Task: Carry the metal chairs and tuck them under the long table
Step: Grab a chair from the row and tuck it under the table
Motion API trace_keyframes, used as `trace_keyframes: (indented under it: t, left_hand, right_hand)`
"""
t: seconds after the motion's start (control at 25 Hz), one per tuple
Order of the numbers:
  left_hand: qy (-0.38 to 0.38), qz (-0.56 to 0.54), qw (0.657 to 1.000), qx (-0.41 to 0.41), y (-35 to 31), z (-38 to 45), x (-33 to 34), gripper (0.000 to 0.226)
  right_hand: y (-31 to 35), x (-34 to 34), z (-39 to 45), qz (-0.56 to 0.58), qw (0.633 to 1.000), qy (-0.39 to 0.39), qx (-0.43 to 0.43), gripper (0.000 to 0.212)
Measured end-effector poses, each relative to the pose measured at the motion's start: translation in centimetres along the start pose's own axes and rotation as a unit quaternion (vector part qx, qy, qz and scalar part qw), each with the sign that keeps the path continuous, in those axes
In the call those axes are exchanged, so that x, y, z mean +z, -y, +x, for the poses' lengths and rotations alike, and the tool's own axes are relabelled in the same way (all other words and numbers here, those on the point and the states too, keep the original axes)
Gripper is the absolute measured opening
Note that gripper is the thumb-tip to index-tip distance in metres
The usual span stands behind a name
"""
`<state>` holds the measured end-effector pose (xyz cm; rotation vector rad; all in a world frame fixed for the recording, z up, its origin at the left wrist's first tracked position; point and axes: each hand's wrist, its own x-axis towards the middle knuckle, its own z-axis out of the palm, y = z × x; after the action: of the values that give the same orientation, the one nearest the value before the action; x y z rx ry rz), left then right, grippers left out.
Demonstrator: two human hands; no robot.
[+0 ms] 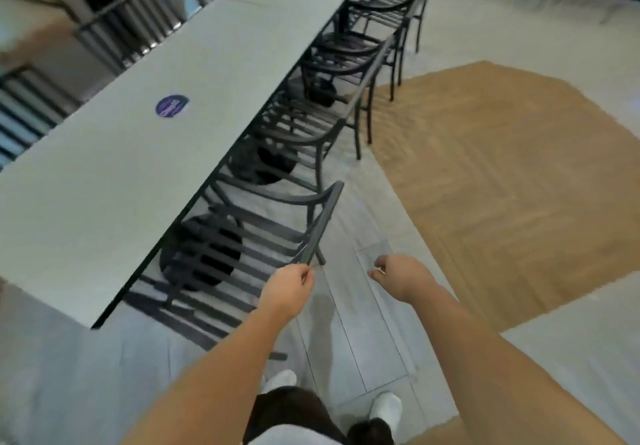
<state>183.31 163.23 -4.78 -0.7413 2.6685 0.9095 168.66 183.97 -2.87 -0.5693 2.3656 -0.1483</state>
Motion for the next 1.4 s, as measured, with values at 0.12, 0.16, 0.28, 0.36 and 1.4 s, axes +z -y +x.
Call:
trace_keyframes:
  t: [0.12,0.16,0.28,0.36,1.4]
  left_hand:
    - [-0.058,-0.054,0.995,-0.067,-0.4,-2.1,0.6,0.032]
    - [-0.079,-0.064,0.992,-0.072,-0.5,-2.4,0.7,0.031]
    - [-0.123,-0.076,0.986,-0.085,0.5,-2.1,0.6,0.03]
    - [-0.113,-0.054,0.988,-0.089,1.2,-1.3,0.0,0.03]
    - [-0.113,-0.113,0.903,-0.398,-0.2,-0.1,6.4,0.08]
  right_hand:
    - [0.9,-1.4,1.3,-0.038,0.997,0.013,-0.06,0.048]
    - [1.4,-2.1,2.0,-0.05,0.996,0.017,-0.076,0.049]
    - [3.4,-4.1,4.7,-0.074,0.989,0.028,-0.125,0.054]
    - [4.8,-5.4,6.3,-0.069,0.987,0.016,-0.147,0.057]
    - [12.9,-6.8,20.3,-0.396,0.828,0.207,-0.338,0.062]
